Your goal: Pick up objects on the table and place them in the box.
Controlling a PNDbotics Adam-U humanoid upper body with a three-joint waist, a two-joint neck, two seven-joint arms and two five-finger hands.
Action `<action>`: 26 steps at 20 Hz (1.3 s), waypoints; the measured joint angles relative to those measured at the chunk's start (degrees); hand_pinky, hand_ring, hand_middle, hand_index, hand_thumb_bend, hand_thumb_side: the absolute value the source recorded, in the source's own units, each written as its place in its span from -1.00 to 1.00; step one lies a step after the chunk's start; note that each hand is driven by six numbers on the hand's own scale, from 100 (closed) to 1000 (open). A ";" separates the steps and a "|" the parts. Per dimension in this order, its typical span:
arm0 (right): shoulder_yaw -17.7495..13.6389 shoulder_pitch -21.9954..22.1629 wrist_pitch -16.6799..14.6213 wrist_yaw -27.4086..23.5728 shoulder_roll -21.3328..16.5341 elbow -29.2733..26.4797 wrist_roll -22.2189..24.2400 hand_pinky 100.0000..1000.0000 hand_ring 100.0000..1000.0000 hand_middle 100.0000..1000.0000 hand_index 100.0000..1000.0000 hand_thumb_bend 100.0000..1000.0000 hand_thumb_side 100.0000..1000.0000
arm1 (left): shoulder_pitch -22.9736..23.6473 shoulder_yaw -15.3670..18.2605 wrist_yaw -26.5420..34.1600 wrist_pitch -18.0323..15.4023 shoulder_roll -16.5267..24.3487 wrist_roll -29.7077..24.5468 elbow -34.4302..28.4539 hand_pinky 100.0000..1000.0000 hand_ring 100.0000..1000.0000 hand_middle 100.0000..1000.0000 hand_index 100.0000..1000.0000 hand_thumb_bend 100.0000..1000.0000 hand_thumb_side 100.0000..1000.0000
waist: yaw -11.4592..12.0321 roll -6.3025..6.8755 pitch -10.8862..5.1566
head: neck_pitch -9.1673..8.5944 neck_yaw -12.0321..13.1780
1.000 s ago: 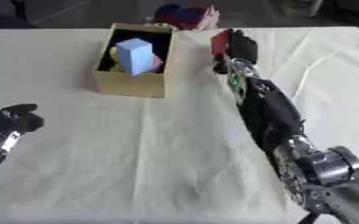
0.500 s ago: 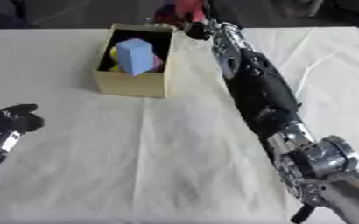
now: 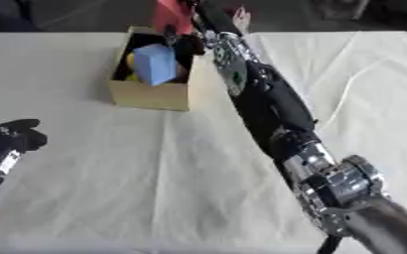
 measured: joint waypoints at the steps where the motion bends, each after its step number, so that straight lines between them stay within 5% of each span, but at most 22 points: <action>1: -0.02 0.00 0.21 0.67 0.09 -0.01 -0.12 0.74 0.63 0.76 0.96 -1.00 0.40 | 0.00 0.00 0.00 0.00 0.00 0.00 0.00 0.59 0.44 0.24 0.70 -1.00 0.35 | 0.01 -0.01 0.00 | 0.00 0.00; 8: -0.38 0.03 1.74 3.28 0.14 0.01 -1.59 0.83 0.76 0.87 0.98 -0.89 0.49 | 0.00 0.00 0.00 0.00 -0.01 -0.01 0.00 0.60 0.44 0.24 0.70 -1.00 0.35 | 0.06 -0.01 0.00 | 0.00 0.00; 14: -0.37 0.04 -1.08 2.71 0.15 0.01 -0.15 0.94 0.82 0.91 1.00 -0.87 0.56 | 0.00 0.00 0.00 0.00 -0.01 -0.01 0.00 0.60 0.44 0.24 0.70 -1.00 0.35 | 0.05 -0.01 0.00 | 0.00 0.00; 15: -0.34 0.04 -1.86 2.25 0.15 -0.05 0.48 0.94 0.81 0.91 1.00 -0.83 0.66 | 0.00 0.00 0.00 0.00 -0.01 -0.01 0.00 0.60 0.44 0.24 0.70 -1.00 0.36 | 0.04 -0.01 0.00 | 0.00 0.00; 26: -0.28 0.05 -4.49 -9.28 -0.63 -6.23 2.22 0.87 0.63 0.74 0.97 -1.00 0.49 | 0.01 0.00 -0.01 -0.01 -0.01 -0.01 0.00 0.60 0.44 0.24 0.70 -1.00 0.35 | -0.58 -0.01 -0.01 | 0.00 0.29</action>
